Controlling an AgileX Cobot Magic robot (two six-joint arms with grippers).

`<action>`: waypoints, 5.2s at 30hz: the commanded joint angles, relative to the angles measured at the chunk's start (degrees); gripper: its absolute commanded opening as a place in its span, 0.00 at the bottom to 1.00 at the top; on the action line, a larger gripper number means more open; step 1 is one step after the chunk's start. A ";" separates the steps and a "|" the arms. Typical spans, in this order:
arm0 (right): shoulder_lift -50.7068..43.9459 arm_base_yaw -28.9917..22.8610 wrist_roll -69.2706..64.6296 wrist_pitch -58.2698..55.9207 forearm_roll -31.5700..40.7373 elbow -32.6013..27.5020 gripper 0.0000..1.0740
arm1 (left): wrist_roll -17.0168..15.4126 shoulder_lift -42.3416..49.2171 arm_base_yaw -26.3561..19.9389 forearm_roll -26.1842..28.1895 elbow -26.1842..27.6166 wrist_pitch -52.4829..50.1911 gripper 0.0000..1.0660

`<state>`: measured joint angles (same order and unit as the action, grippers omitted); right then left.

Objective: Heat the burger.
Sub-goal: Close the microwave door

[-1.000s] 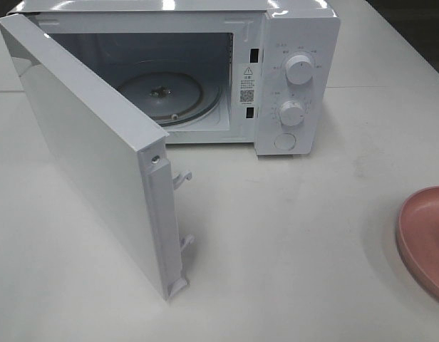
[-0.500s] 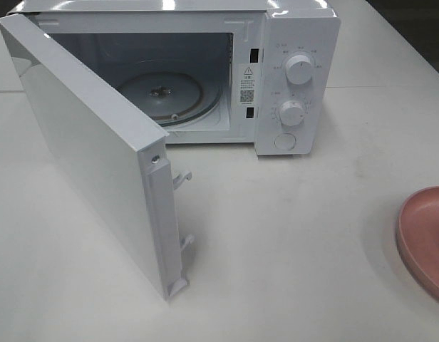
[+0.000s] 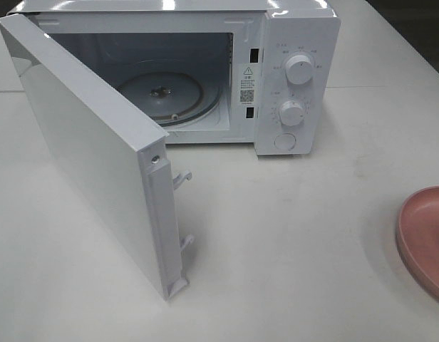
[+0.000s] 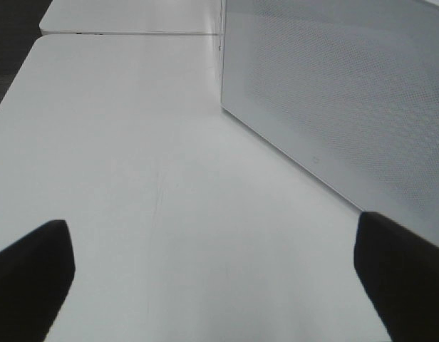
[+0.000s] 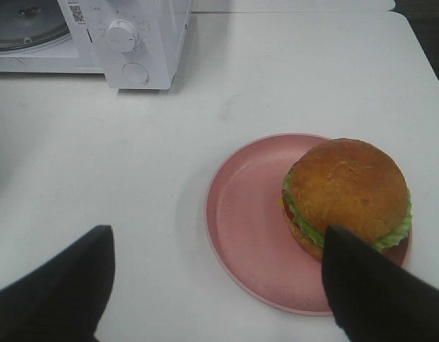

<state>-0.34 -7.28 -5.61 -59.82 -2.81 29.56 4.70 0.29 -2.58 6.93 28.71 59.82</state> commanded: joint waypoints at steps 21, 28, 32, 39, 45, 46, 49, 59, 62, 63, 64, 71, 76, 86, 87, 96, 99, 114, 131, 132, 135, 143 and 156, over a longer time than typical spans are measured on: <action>-1.49 0.29 0.69 0.40 -0.11 -0.23 0.70 | 1.09 -6.25 0.00 1.32 1.55 -3.55 0.94; -1.49 0.29 0.69 0.40 -0.11 -0.23 0.70 | 1.89 -15.24 0.00 1.32 1.49 -11.00 0.80; -1.49 0.29 0.69 0.40 -0.11 -0.23 0.70 | 1.66 -18.39 0.00 1.43 1.03 -13.87 0.64; -1.49 0.29 0.63 0.40 -0.11 -0.23 0.70 | 2.06 -24.75 0.00 1.72 -1.55 -21.31 0.28; -1.49 0.29 0.63 0.40 -0.11 -0.23 0.70 | 2.18 -31.46 0.00 4.70 -4.87 -32.43 0.00; -1.49 0.29 0.63 0.40 -0.11 -0.23 0.70 | 3.67 -34.09 0.00 7.05 -6.59 -36.61 0.00; -1.49 0.29 0.63 0.40 -0.11 -0.23 0.70 | 7.33 -37.36 0.00 9.51 -8.25 -41.54 0.00; -1.49 0.29 0.63 0.40 -0.11 -0.23 0.70 | 13.69 -46.41 0.00 12.20 -12.89 -62.22 0.00; -1.49 0.29 0.63 0.40 -0.11 -0.23 0.70 | 13.46 -48.59 0.17 12.20 -13.12 -65.78 0.00; -1.49 0.29 0.63 0.40 -0.11 -0.23 0.70 | 13.46 -48.59 0.17 12.20 -13.12 -65.78 0.00; -1.49 0.29 0.63 0.40 -0.11 -0.23 0.70 | 13.46 -49.39 0.69 12.03 -13.12 -66.46 0.00; -1.49 0.29 0.63 0.40 -0.11 -0.23 0.70 | 13.41 -57.18 10.49 8.54 -13.12 -71.62 0.00; -1.49 0.29 0.63 0.40 -0.11 -0.23 0.70 | 11.23 -63.14 15.99 8.77 -13.12 -79.81 0.00; -1.49 0.29 0.63 0.40 -0.11 -0.23 0.70 | 4.81 -76.55 26.76 6.88 -13.12 -96.72 0.00; -1.49 0.29 0.63 0.40 -0.11 -0.23 0.70 | 4.81 -76.55 26.76 6.88 -13.12 -96.72 0.00; -1.49 0.29 0.63 0.40 -0.11 -0.23 0.70 | 2.52 -86.12 35.52 6.99 -10.66 -104.91 0.00; -1.49 0.29 0.63 0.40 -0.11 -0.23 0.70 | 2.52 -88.58 38.22 8.42 -7.96 -105.20 0.00; -1.49 0.29 0.57 0.40 -0.11 -0.23 0.70 | 2.52 -95.68 42.28 9.45 1.43 -105.08 0.00; -1.49 0.29 0.63 0.40 -0.11 -0.23 0.70 | 2.52 -103.48 42.69 11.86 15.36 -101.47 0.00; -1.49 0.29 0.63 0.40 -0.11 -0.23 0.70 | 2.52 -103.88 42.69 11.92 16.04 -101.30 0.00; -1.49 0.29 0.63 0.40 -0.11 -0.23 0.70 | 2.52 -105.42 42.69 12.78 19.82 -99.47 0.00; -1.49 0.29 0.63 0.40 -0.11 -0.23 0.70 | 3.50 -109.78 44.06 14.78 27.22 -96.89 0.00; -1.49 0.29 0.63 0.40 -0.11 -0.23 0.70 | 8.08 -115.57 45.09 22.86 36.27 -93.79 0.00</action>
<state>-0.34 -7.28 -5.61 -59.82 -2.81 29.56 11.29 -114.53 43.26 27.16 61.94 -32.03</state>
